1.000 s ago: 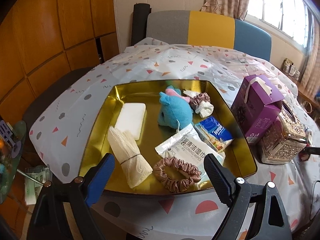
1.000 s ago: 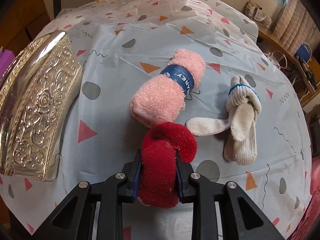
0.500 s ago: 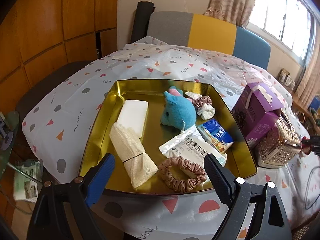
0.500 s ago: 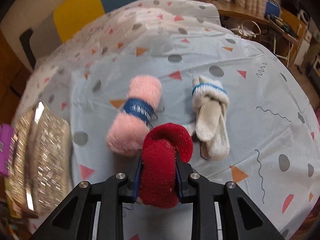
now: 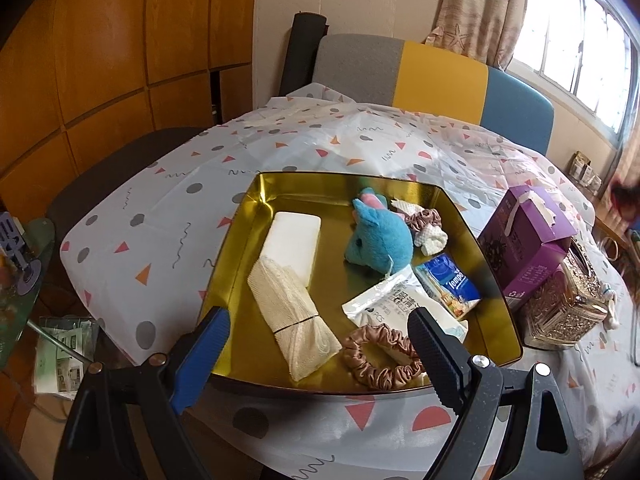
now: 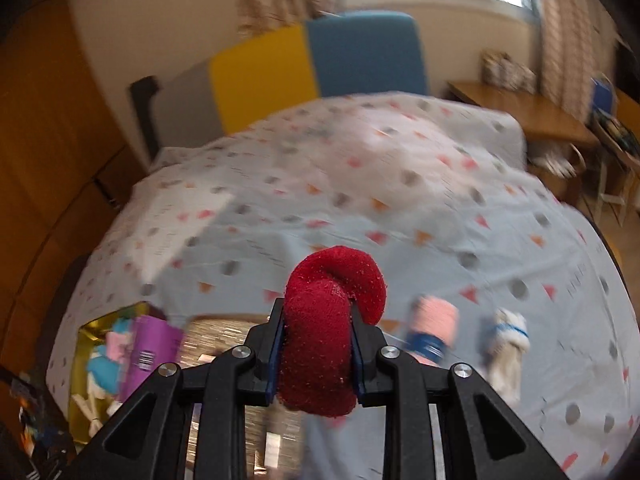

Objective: Organize soft objects
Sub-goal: 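Carry the red sock over the gold tray with the right gripper, then open the right gripper to drop the red sock into the tray, then move the right gripper back and grasp the knotted white socks, then grasp the pink GRAREY dishcloth roll with left while right holds the white socks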

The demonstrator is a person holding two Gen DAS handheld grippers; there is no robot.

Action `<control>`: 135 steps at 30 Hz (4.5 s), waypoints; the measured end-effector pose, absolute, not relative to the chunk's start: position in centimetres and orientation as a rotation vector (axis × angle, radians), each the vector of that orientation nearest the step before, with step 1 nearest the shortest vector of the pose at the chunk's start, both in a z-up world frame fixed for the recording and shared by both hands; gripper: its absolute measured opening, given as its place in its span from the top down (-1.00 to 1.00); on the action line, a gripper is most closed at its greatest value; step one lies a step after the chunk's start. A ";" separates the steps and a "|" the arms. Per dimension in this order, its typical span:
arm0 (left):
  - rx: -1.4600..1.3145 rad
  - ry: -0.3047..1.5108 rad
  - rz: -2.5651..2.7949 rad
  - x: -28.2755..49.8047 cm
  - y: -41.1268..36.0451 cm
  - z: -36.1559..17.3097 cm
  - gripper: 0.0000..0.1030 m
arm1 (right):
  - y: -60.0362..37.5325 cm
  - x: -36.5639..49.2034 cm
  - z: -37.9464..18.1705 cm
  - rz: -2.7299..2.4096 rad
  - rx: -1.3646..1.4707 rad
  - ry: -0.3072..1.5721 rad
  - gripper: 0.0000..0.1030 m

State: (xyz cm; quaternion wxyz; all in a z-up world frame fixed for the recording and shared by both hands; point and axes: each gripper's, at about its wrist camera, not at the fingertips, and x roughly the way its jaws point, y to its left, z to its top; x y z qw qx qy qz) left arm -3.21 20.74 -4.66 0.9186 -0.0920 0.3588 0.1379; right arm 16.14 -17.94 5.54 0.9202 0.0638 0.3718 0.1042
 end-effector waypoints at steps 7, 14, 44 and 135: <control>-0.196 0.731 0.310 -4.1 21.7 -4.4 -0.77 | -4.1 13.5 7.6 0.528 -0.035 0.713 0.50; -0.214 0.726 0.359 -4.8 23.5 -4.5 -0.77 | 7.0 10.4 1.8 0.777 -0.128 0.850 0.49; -0.245 0.743 0.419 -5.7 25.6 -5.6 -0.77 | 13.1 9.4 -7.4 0.729 -0.129 1.015 0.22; 0.247 0.786 -0.458 12.1 -18.4 4.0 -0.75 | -44.9 18.4 -11.9 -0.354 0.445 1.125 0.34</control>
